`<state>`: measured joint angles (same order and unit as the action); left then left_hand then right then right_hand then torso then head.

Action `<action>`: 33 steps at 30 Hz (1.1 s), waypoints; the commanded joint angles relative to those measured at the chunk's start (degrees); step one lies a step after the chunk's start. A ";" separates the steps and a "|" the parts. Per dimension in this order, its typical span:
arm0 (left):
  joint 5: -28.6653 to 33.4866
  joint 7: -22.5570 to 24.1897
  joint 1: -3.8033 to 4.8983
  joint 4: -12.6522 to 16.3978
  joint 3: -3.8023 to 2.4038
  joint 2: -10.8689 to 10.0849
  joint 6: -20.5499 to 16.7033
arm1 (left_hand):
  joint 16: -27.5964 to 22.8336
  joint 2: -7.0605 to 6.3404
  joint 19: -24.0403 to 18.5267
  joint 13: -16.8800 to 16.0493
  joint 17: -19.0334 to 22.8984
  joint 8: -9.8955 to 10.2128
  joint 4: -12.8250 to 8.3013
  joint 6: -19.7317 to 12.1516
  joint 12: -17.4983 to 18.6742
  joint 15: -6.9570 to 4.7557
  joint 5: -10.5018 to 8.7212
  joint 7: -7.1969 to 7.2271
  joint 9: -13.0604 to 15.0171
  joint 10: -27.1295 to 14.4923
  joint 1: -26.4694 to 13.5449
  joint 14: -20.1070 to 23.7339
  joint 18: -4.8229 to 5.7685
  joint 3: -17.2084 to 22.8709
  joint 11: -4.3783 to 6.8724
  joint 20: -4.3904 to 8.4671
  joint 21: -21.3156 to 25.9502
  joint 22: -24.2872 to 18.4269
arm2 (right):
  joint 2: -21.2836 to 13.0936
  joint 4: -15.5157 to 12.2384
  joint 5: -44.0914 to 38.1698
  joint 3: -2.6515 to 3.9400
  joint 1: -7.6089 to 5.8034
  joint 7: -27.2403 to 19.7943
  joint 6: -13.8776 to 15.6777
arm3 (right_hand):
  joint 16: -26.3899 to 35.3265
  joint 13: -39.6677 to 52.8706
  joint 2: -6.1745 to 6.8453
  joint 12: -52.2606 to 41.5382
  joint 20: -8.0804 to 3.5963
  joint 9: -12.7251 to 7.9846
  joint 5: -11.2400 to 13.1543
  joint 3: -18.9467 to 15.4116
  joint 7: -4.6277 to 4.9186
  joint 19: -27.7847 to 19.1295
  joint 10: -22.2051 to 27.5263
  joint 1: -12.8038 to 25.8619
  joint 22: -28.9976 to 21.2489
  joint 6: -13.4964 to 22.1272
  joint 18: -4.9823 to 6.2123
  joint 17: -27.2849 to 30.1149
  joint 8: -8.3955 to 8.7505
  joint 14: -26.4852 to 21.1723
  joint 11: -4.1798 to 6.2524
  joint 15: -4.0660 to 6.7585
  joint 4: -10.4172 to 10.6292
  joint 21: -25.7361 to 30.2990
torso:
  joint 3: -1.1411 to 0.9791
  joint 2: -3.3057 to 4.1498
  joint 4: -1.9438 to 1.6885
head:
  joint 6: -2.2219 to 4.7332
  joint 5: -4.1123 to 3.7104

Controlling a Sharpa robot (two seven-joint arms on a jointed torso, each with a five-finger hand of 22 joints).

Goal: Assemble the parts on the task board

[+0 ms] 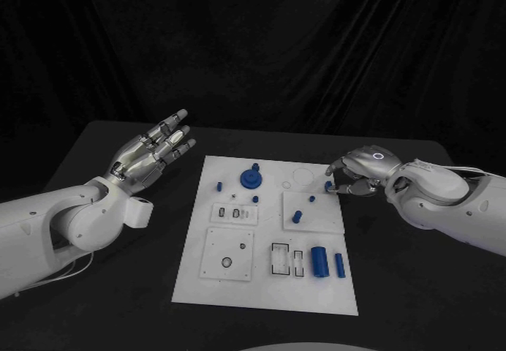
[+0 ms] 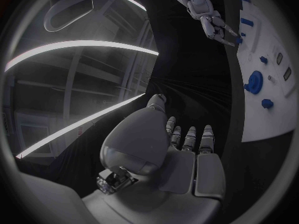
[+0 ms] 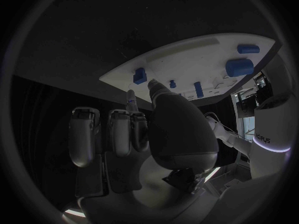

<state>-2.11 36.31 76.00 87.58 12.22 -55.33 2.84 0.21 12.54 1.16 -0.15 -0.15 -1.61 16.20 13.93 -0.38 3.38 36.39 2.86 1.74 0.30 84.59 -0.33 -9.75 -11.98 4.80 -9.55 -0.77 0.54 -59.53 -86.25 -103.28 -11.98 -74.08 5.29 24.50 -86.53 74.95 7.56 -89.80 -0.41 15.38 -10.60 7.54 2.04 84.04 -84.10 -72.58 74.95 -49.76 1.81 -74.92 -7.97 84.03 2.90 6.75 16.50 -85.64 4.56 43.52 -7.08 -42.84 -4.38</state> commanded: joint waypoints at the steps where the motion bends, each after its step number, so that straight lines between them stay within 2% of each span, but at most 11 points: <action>1: -0.13 0.61 -0.08 0.10 -0.05 0.06 0.86 | -0.07 -0.02 0.05 0.06 0.02 -0.17 -0.12 0.05 0.29 0.31 0.29 -0.24 0.04 -0.01 0.54 0.01 -0.43 0.38 -0.17 -0.30 -0.30 0.06 | 0.21 0.30 -0.09 0.02 0.22 0.84 -0.37 | 0.43 15.05 -0.07 -0.20 0.06 0.31 -0.22 0.40 0.04 3.58 -5.90 -0.68 13.02 -0.69 -0.58 -9.71 -0.50 4.94 -0.15 0.14 -0.14 0.18 | -0.05 0.01 -0.06 | 0.02 -0.04; 7: -0.13 0.57 -0.09 0.11 -0.05 0.01 0.91 | -0.07 -0.02 0.05 0.06 0.02 -0.17 -0.12 0.05 0.29 0.31 0.29 -0.24 0.04 -0.01 0.54 0.01 -0.43 0.38 -0.17 -0.30 -0.30 0.06 | 0.58 0.70 -0.09 0.03 0.33 0.87 -0.75 | 0.44 15.05 -0.06 -0.20 0.09 0.77 -0.45 0.46 0.03 3.54 -5.90 -1.35 13.00 -1.20 -0.55 -9.67 -0.95 4.93 -0.16 0.12 -0.27 0.29 | -0.04 0.07 0.02 | -0.10 0.22; 25: -0.13 0.48 -0.10 0.38 -0.05 -0.02 1.02 | -0.06 -0.05 0.08 0.05 0.01 -0.18 -0.13 0.10 0.28 0.32 0.35 -0.25 0.05 0.01 0.62 -0.02 -0.43 0.43 -0.18 -0.32 -0.32 0.08 | 1.43 1.57 -0.09 0.03 0.94 0.91 -1.27 | 0.57 15.05 -0.24 -0.20 0.11 1.59 -0.96 0.67 0.00 3.46 -5.90 -2.72 12.96 -1.74 -0.51 -9.45 -1.60 4.89 -0.15 0.12 -0.61 0.48 | -0.04 0.01 0.01 | -0.64 0.20; 33: -0.13 0.44 -0.11 0.60 -0.05 -0.03 1.11 | -0.05 -0.07 0.08 0.04 0.00 -0.19 -0.13 0.13 0.28 0.33 0.39 -0.27 0.05 0.02 0.67 -0.04 -0.43 0.45 -0.18 -0.32 -0.33 0.08 | 1.66 1.82 -0.09 0.03 1.10 1.05 -1.14 | 0.64 15.05 -1.38 -0.20 0.12 3.02 -4.34 1.16 0.04 3.40 -5.90 -4.48 12.97 -2.58 -0.48 -9.26 -2.61 4.85 -0.18 0.11 -1.41 0.68 | -0.05 0.05 0.01 | -0.73 0.25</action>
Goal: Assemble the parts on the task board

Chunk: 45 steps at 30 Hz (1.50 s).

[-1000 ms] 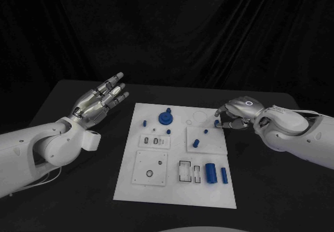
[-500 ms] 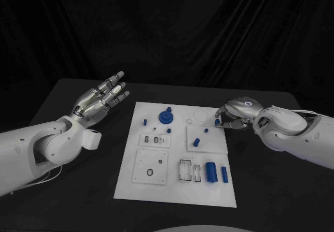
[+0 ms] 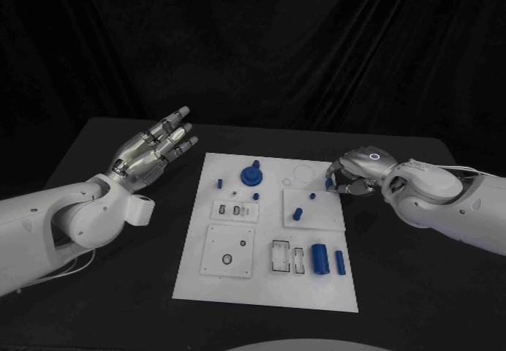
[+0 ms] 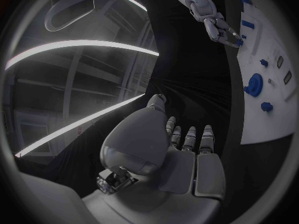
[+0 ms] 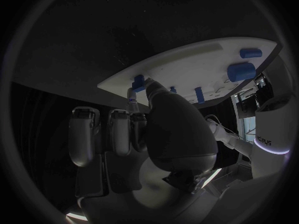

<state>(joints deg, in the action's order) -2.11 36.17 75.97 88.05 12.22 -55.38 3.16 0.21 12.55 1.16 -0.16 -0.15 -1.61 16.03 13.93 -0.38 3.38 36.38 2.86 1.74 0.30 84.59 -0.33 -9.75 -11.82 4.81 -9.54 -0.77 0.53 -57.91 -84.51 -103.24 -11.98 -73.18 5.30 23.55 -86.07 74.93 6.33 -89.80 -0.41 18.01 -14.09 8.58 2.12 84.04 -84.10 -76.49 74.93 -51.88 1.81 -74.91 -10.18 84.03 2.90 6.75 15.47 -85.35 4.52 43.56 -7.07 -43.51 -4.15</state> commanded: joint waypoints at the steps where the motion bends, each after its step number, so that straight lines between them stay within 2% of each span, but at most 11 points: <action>1: -0.13 0.56 -0.09 0.10 -0.05 0.03 0.81 | -0.05 -0.08 0.08 0.06 0.00 -0.18 0.03 0.13 0.28 0.33 0.39 -0.27 0.05 0.02 0.67 -0.04 -0.43 0.29 -0.18 -0.32 -0.33 0.09 | 0.07 0.12 -0.13 0.02 0.20 1.04 -0.16 | 0.19 15.07 -0.23 -0.20 0.12 0.52 -1.10 0.15 -0.06 3.41 -5.90 -0.66 12.99 -0.53 -0.48 -9.26 -0.48 4.85 -0.17 0.12 -0.45 0.39 | -0.02 -0.01 0.00 | -0.12 0.00; 13: -0.13 0.30 -0.11 0.07 -0.05 0.11 1.10 | -0.05 -0.08 0.10 0.06 0.00 -0.19 0.03 0.17 0.28 0.36 0.44 -0.29 0.06 0.02 0.71 -0.05 -0.44 0.32 -0.19 -0.33 -0.34 0.09 | 0.53 0.55 -0.13 0.03 0.24 1.06 0.01 | 0.30 15.07 -1.15 -0.20 0.04 1.81 -3.68 0.59 -0.28 3.07 -5.90 -1.79 12.77 -1.92 -0.30 -9.03 -1.53 4.80 0.00 0.23 -1.64 1.14 | -0.02 0.00 0.00 | -0.54 0.04; 19: -0.13 0.24 -0.13 0.03 -0.05 0.07 1.20 | -0.04 -0.10 0.12 0.06 -0.01 -0.20 0.02 0.21 0.27 0.40 0.51 -0.32 0.06 0.05 0.77 -0.06 -0.44 0.36 -0.22 -0.35 -0.35 0.10 | 0.62 0.21 -0.13 0.03 0.24 0.54 1.96 | 0.31 15.07 -1.50 -0.20 -0.02 2.83 -4.22 0.68 -0.42 3.10 -5.90 -2.25 12.81 -3.80 -0.30 -8.98 -2.67 4.79 0.10 0.29 -2.40 1.16 | 0.00 -0.02 -0.01 | -0.74 0.17; 24: -0.13 0.15 -0.15 0.03 -0.05 0.00 1.29 | -0.05 -0.09 0.11 0.06 0.00 -0.20 0.01 0.20 0.27 0.42 0.55 -0.33 0.06 0.04 0.80 -0.05 -0.44 0.39 -0.24 -0.36 -0.35 0.10 | 0.51 -1.36 -0.13 0.05 0.02 0.08 4.68 | 0.35 15.07 -1.53 -0.20 -0.04 3.07 -4.60 0.73 -0.45 3.11 -5.90 -2.45 12.82 -4.23 -0.30 -8.91 -2.89 4.78 0.15 0.32 -2.64 1.17 | 0.02 -0.01 -0.02 | -0.77 0.30; 29: -0.13 -0.03 -0.17 -0.07 -0.05 0.02 1.37 | -0.05 -0.09 0.11 0.06 0.00 -0.20 0.01 0.20 0.27 0.42 0.55 -0.33 0.06 0.04 0.80 -0.05 -0.44 0.39 -0.24 -0.36 -0.35 0.10 | 0.78 -5.08 -0.13 0.06 -1.90 0.41 6.03 | 0.55 15.07 -1.37 -0.20 -0.04 3.12 -4.68 0.66 -0.20 2.96 -5.90 -2.47 12.71 -4.08 -0.23 -8.61 -2.79 4.72 0.08 0.28 -2.75 1.48 | 0.01 -0.01 0.01 | -1.09 0.64; 33: -0.13 -0.18 -0.17 -0.25 -0.05 0.25 1.38 | -0.04 -0.10 0.13 0.06 0.00 -0.20 -0.03 0.19 0.28 0.45 0.67 -0.33 0.06 0.03 0.90 -0.06 -0.43 0.46 -0.25 -0.38 -0.36 0.11 | 2.19 -8.50 -0.13 0.08 -4.41 1.10 4.82 | 0.71 15.07 -1.39 -0.20 -0.04 3.13 -4.70 0.69 -0.23 2.85 -5.90 -2.55 12.62 -3.92 -0.16 -8.38 -2.68 4.67 0.05 0.27 -2.84 1.73 | -0.05 -0.03 0.11 | -1.33 0.52; 35: -0.13 -0.23 -0.18 -0.30 -0.05 0.38 1.46 | -0.04 -0.12 0.14 0.06 -0.01 -0.20 -0.11 0.17 0.27 0.46 0.76 -0.32 0.06 0.04 1.03 -0.07 -0.43 0.53 -0.25 -0.39 -0.37 0.11 | 3.40 -9.33 -0.13 0.08 -5.21 1.72 3.97 | 0.73 15.07 -1.43 -0.20 -0.03 3.13 -4.74 0.73 -0.21 2.81 -5.90 -2.60 12.59 -3.82 -0.15 -8.35 -2.61 4.66 0.04 0.25 -2.91 1.80 | -0.03 -0.05 0.12 | -1.39 0.50; 40: -0.13 -0.37 -0.18 -0.51 -0.05 0.64 1.76 | -0.04 -0.13 0.14 0.06 -0.01 -0.20 -0.15 0.18 0.28 0.48 0.82 -0.32 0.06 0.03 1.11 -0.06 -0.43 0.59 -0.25 -0.40 -0.37 0.11 | 7.64 -9.53 -1.18 0.09 -6.08 3.88 1.52 | 1.18 15.07 -1.52 -0.20 0.02 3.21 -5.26 0.82 -0.01 2.51 -5.90 -2.70 12.35 -3.62 0.02 -7.68 -2.43 4.53 0.00 0.15 -3.25 2.49 | 0.04 -0.02 -0.07 | -1.70 0.46; 42: -0.13 -0.37 -0.18 -0.59 -0.05 0.78 1.84 | -0.05 -0.13 0.12 0.07 0.00 -0.19 -0.24 0.15 0.29 0.50 0.93 -0.33 0.06 0.00 1.26 -0.05 -0.42 0.69 -0.26 -0.42 -0.35 0.10 | 9.43 -9.70 -2.25 0.10 -6.11 5.04 -0.02 | 1.28 15.07 -1.52 -0.20 0.05 3.23 -5.37 0.83 0.03 2.44 -5.90 -2.69 12.30 -3.49 0.05 -7.54 -2.33 4.50 -0.06 0.11 -3.37 2.64 | -0.04 0.00 0.06 | -1.89 0.74; 45: -0.13 -0.42 -0.18 -0.63 -0.05 0.88 1.93 | -0.05 -0.13 0.12 0.07 0.00 -0.19 -0.27 0.15 0.28 0.50 0.98 -0.33 0.06 0.01 1.32 -0.05 -0.42 0.73 -0.26 -0.43 -0.35 0.10 | 11.23 -10.09 -3.08 0.10 -5.78 6.33 -1.40 | 1.43 15.07 -1.53 -0.20 0.06 3.23 -5.43 0.85 0.00 2.35 -5.90 -2.72 12.23 -3.39 0.10 -7.33 -2.26 4.46 -0.07 0.10 -3.48 2.83 | 0.02 0.00 0.03 | -1.97 0.86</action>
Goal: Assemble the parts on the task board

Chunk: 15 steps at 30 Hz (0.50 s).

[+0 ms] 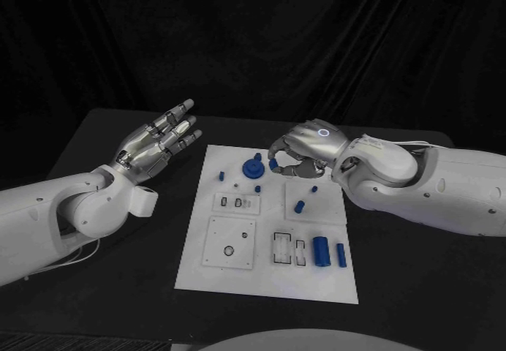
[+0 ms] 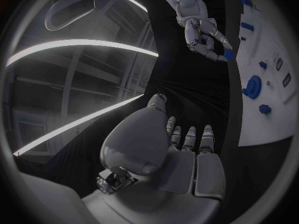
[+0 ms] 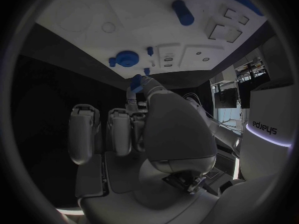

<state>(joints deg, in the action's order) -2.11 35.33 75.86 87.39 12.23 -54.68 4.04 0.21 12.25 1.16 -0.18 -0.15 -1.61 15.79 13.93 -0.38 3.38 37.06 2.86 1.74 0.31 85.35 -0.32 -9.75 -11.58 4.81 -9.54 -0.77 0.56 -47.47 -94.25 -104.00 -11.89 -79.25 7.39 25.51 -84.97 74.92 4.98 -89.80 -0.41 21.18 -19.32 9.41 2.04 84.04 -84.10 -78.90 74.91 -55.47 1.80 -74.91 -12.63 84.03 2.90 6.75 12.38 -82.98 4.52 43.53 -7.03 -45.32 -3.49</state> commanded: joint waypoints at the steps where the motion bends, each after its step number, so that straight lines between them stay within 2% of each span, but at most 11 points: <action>1: -0.13 0.39 -0.07 0.01 -0.05 0.21 1.08 | -0.05 0.17 0.12 0.08 0.00 -0.19 -0.05 0.15 0.28 0.51 0.34 -0.33 0.05 0.01 0.60 -0.06 -0.42 0.52 -0.27 -0.43 -0.35 0.07 | 1.32 -0.51 -2.50 0.01 0.48 4.58 -3.63 | 0.48 15.08 -0.21 -0.20 0.08 0.07 -0.25 0.05 0.10 2.27 -5.90 -0.35 12.18 0.25 0.15 -7.11 0.25 4.41 -0.05 0.07 -0.50 0.65 | 0.05 0.01 -0.05 | -0.23 0.14; 5: -0.13 0.29 -0.07 -0.09 -0.05 0.31 1.14 | -0.05 0.17 0.12 0.08 0.00 -0.19 -0.08 0.15 0.29 0.51 0.40 -0.33 0.05 -0.01 0.66 -0.05 -0.42 0.56 -0.27 -0.43 -0.35 0.06 | 3.08 -0.90 -2.91 0.01 1.32 5.59 -4.23 | 0.62 15.08 -0.33 -0.20 0.12 0.15 -0.39 0.18 0.12 2.20 -5.90 -0.50 12.11 0.14 0.19 -6.92 0.24 4.37 -0.07 0.03 -0.81 0.84 | 0.10 0.02 -0.13 | -0.17 0.06; 8: -0.13 0.26 -0.07 -0.14 -0.05 0.35 1.17 | -0.05 0.17 0.11 0.09 0.00 -0.19 -0.11 0.15 0.29 0.51 0.46 -0.32 0.05 -0.02 0.70 -0.05 -0.42 0.60 -0.27 -0.44 -0.34 0.06 | 4.46 -0.86 -3.08 0.01 2.02 6.25 -4.65 | 0.69 15.08 -0.34 -0.20 0.13 0.16 -0.43 0.21 0.09 2.18 -5.90 -0.56 12.09 0.16 0.20 -6.81 0.28 4.35 -0.05 0.01 -0.94 0.90 | 0.05 -0.07 0.14 | -0.18 0.43; 15: -0.13 0.27 -0.07 -0.05 -0.05 0.33 1.36 | -0.04 0.15 0.12 0.08 0.00 -0.20 -0.18 0.18 0.28 0.53 0.65 -0.32 0.06 0.02 0.84 -0.06 -0.41 0.70 -0.27 -0.45 -0.35 0.06 | 7.25 -0.52 -3.26 0.01 3.85 7.96 -5.64 | 1.15 15.08 -0.32 -0.20 0.22 0.17 -0.55 0.27 0.22 1.94 -5.90 -0.60 11.90 0.42 0.33 -6.17 0.51 4.22 -0.04 -0.13 -1.33 1.45 | 0.19 -0.09 -0.02 | -0.25 0.90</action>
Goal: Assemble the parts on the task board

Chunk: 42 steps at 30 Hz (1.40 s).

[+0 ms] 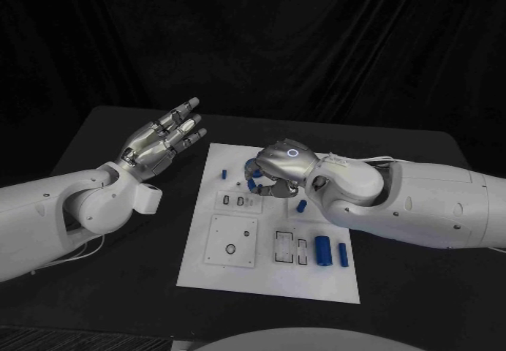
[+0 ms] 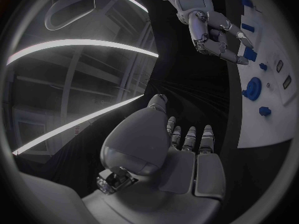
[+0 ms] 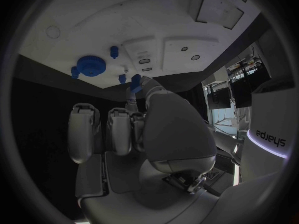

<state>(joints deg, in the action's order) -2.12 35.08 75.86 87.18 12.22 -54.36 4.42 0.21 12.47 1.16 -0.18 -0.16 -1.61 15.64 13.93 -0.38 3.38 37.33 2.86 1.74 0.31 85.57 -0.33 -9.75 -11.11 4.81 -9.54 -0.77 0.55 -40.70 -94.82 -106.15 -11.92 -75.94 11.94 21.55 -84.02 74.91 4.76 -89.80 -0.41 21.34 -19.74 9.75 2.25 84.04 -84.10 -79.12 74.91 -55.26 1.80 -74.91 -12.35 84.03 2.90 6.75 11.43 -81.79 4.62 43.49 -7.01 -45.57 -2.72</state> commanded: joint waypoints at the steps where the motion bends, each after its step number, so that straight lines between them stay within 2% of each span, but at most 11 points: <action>1: -0.12 0.50 -0.07 0.13 -0.05 0.02 1.00 | -0.04 -0.07 0.12 0.08 0.00 -0.20 -0.03 0.18 0.28 0.53 0.38 -0.32 0.06 0.02 0.62 -0.06 -0.41 0.22 -0.27 -0.45 -0.35 0.07 | 0.71 0.09 -1.12 0.04 0.70 3.64 -1.69 | 0.20 15.09 -0.11 -0.20 0.22 0.01 -0.12 -0.06 0.01 1.94 -5.90 -0.38 11.90 0.21 0.33 -6.17 0.23 4.22 -0.04 -0.13 -0.37 0.26 | 0.08 -0.09 0.01 | -0.06 0.18; 5: -0.12 0.46 -0.07 -0.03 -0.05 0.12 1.15 | -0.05 -0.07 0.10 0.09 0.00 -0.20 -0.07 0.19 0.28 0.55 0.47 -0.32 0.06 0.00 0.70 -0.05 -0.41 0.29 -0.28 -0.46 -0.33 0.06 | 1.43 0.33 -1.14 0.04 1.20 4.63 -1.52 | 0.34 15.09 -0.11 -0.20 0.31 0.02 -0.28 -0.02 0.19 1.90 -5.90 -0.32 11.86 0.34 0.36 -5.97 0.39 4.19 -0.08 -0.28 -0.62 0.39 | 0.00 -0.15 0.07 | -0.32 0.30; 10: -0.12 0.30 -0.07 -0.34 -0.05 0.42 1.42 | -0.06 -0.06 0.09 0.09 0.01 -0.21 -0.08 0.23 0.29 0.55 0.50 -0.32 0.07 -0.01 0.73 -0.03 -0.41 0.32 -0.28 -0.46 -0.32 0.05 | 1.80 0.46 -1.15 0.04 1.62 5.54 -1.31 | 0.43 15.09 -0.11 -0.20 0.35 0.02 -0.30 -0.03 0.26 1.89 -5.90 -0.25 11.85 0.38 0.36 -5.84 0.45 4.17 -0.11 -0.34 -0.68 0.43 | -0.08 -0.11 -0.02 | -0.21 0.24; 15: -0.12 0.09 -0.08 -0.51 -0.05 0.58 1.64 | -0.06 -0.04 0.07 0.10 0.02 -0.20 -0.11 0.16 0.30 0.56 0.56 -0.31 0.06 -0.04 0.80 -0.02 -0.40 0.39 -0.29 -0.47 -0.30 0.04 | 1.82 0.43 -1.15 0.04 1.81 6.17 -2.00 | 0.47 15.09 -0.14 -0.20 0.38 0.02 -0.32 0.00 0.30 1.88 -5.90 -0.25 11.83 0.41 0.37 -5.78 0.49 4.16 -0.14 -0.38 -0.74 0.48 | -0.19 0.00 0.20 | -0.48 0.41; 21: -0.13 -0.13 -0.09 -0.54 -0.05 0.52 1.79 | -0.06 -0.03 0.06 0.10 0.02 -0.20 -0.14 0.20 0.30 0.57 0.60 -0.32 0.07 -0.06 0.85 -0.01 -0.40 0.44 -0.29 -0.47 -0.30 0.04 | 1.46 0.11 -1.16 0.04 1.99 6.91 -2.64 | 0.59 15.09 -0.18 -0.20 0.46 0.03 -0.42 0.07 0.39 1.83 -5.90 -0.28 11.79 0.49 0.40 -5.60 0.59 4.13 -0.21 -0.47 -0.96 0.61 | -0.10 0.02 0.15 | -0.48 0.50; 36: -0.13 -0.51 -0.11 -0.71 -0.05 0.67 2.08 | -0.07 -0.02 0.05 0.11 0.02 -0.21 -0.17 0.23 0.31 0.58 0.63 -0.35 0.07 -0.07 0.91 -0.01 -0.39 0.50 -0.29 -0.48 -0.29 0.03 | 0.71 -0.62 -1.16 0.04 2.58 8.46 -3.83 | 0.74 15.09 -0.14 -0.20 0.57 0.04 -0.33 0.03 0.56 1.78 -5.90 -0.05 11.73 0.53 0.44 -5.38 0.71 4.10 -0.36 -0.60 -1.10 0.78 | -0.09 0.00 0.10 | -0.68 0.14; 42: -0.13 -0.72 -0.13 -0.82 -0.05 0.69 2.17 | -0.07 -0.01 0.04 0.11 0.02 -0.24 -0.20 0.42 0.31 0.59 0.66 -0.40 0.09 -0.09 0.97 -0.01 -0.38 0.57 -0.31 -0.48 -0.28 0.03 | 0.62 -0.72 -1.16 0.04 3.09 8.80 -3.73 | 0.81 15.09 -0.14 -0.20 0.65 0.07 -0.13 -0.04 0.64 1.72 -5.90 0.23 11.68 0.52 0.47 -5.27 0.77 4.09 -0.43 -0.68 -1.13 0.94 | -0.08 -0.06 0.15 | -0.84 0.25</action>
<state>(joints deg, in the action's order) -2.12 33.99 75.82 86.34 12.22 -53.78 5.69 0.21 12.47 1.16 -0.13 -0.15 -1.61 15.48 14.24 -0.38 3.58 37.61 2.55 1.74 0.31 86.03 -0.53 -9.75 -10.95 4.81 -9.54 -0.77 0.54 -39.98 -95.35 -106.80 -11.91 -73.04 19.02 18.24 -83.41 74.91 4.78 -89.80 -0.01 21.33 -19.96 9.73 2.64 84.02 -84.10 -79.10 74.93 -54.85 1.80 -74.90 -11.80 83.99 2.90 6.37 10.49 -80.98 4.53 43.47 -6.90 -46.36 -2.52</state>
